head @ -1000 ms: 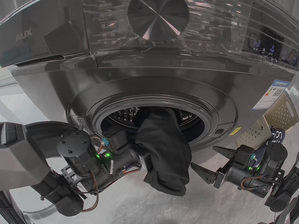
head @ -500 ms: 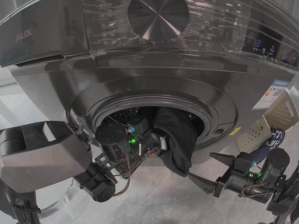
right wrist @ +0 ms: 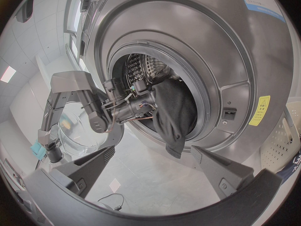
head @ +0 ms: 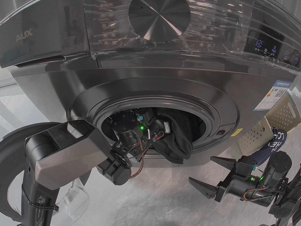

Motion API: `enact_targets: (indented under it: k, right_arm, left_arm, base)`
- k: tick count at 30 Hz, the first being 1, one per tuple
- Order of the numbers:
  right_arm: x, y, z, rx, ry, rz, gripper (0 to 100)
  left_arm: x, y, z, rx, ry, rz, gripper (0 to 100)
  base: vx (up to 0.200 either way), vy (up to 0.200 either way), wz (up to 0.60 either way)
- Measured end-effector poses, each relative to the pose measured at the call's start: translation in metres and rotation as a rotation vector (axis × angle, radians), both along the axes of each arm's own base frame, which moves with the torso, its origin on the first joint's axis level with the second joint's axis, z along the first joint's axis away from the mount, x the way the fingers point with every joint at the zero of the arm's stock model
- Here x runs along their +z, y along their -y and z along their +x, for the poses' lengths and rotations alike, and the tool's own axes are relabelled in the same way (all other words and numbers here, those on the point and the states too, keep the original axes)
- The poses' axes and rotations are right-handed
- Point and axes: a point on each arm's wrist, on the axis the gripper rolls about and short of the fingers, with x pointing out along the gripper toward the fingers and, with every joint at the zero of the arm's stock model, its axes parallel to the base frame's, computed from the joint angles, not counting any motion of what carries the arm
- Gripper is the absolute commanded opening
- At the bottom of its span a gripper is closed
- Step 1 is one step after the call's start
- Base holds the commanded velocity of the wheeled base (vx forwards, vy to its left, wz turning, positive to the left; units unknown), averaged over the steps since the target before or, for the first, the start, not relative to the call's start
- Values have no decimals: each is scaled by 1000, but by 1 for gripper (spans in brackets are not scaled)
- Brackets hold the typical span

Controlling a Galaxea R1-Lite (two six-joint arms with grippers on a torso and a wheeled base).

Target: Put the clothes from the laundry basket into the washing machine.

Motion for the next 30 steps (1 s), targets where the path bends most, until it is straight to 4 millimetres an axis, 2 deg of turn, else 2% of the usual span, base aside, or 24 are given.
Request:
enact_targets:
  k: [5,14,20,21,25,30]
  right_arm:
    - [0,-1,-1,4,-1,1,100]
    - [0,-1,-1,4,-4,3,100]
    - [-1,-1,-2,3,-10,1,100]
    - [-2,-1,-2,3,-12,0,100]
    - [-2,-1,-2,3,-14,-2,100]
    - [-2,-1,-2,3,-16,-3,100]
  left_arm:
    - [2,1,25,54,-3,5,0]
    - [21,-1,69,184,70,-28,0]
    - [25,-7,93,267,88,-38,0]
    - [24,-7,95,273,87,-38,100]
    - [18,-10,100,287,84,-37,100]
    - [6,-9,92,276,30,-5,100]
  base:
    - [0,0,0]
    - [0,0,0]
    - [0,0,0]
    - [0,0,0]
    - [0,0,0]
    - [0,0,0]
